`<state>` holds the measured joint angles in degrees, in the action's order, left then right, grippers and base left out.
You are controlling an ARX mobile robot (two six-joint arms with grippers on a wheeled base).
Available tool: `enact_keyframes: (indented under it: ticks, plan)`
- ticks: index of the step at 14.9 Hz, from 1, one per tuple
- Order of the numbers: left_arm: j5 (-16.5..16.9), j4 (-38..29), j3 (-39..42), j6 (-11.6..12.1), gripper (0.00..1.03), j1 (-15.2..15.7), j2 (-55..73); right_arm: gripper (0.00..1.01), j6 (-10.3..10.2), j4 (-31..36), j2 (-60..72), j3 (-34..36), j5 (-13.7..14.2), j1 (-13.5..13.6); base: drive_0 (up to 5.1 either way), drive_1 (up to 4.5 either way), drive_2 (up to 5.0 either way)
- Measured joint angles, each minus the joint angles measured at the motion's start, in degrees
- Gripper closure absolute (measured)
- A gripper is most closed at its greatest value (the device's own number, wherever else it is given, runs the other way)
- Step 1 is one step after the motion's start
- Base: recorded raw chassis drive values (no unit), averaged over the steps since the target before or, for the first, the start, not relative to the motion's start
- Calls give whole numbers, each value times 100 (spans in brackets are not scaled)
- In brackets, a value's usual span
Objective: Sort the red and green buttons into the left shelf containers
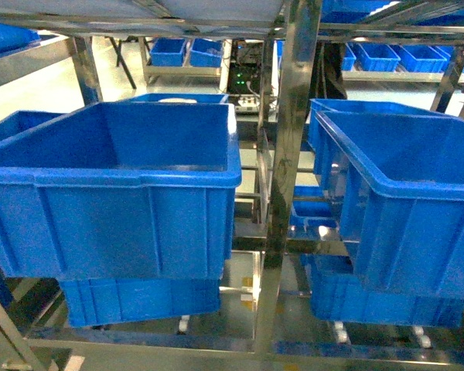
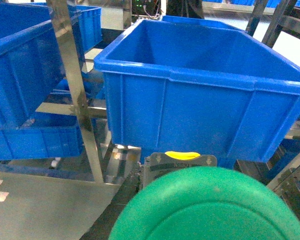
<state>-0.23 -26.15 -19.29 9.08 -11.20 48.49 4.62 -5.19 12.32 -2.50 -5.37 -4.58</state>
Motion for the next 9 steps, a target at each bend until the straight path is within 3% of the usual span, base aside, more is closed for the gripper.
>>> enact_keyframes:
  ticks: [5,9]
  plan:
    - [9,-9,0,2,79,-2,7,75,0,0,0,0,0,2,-3,430,-437]
    - [-7,-17,-2,2,79,0,28,75,-2,0,28,2,0,0,0,0,0]
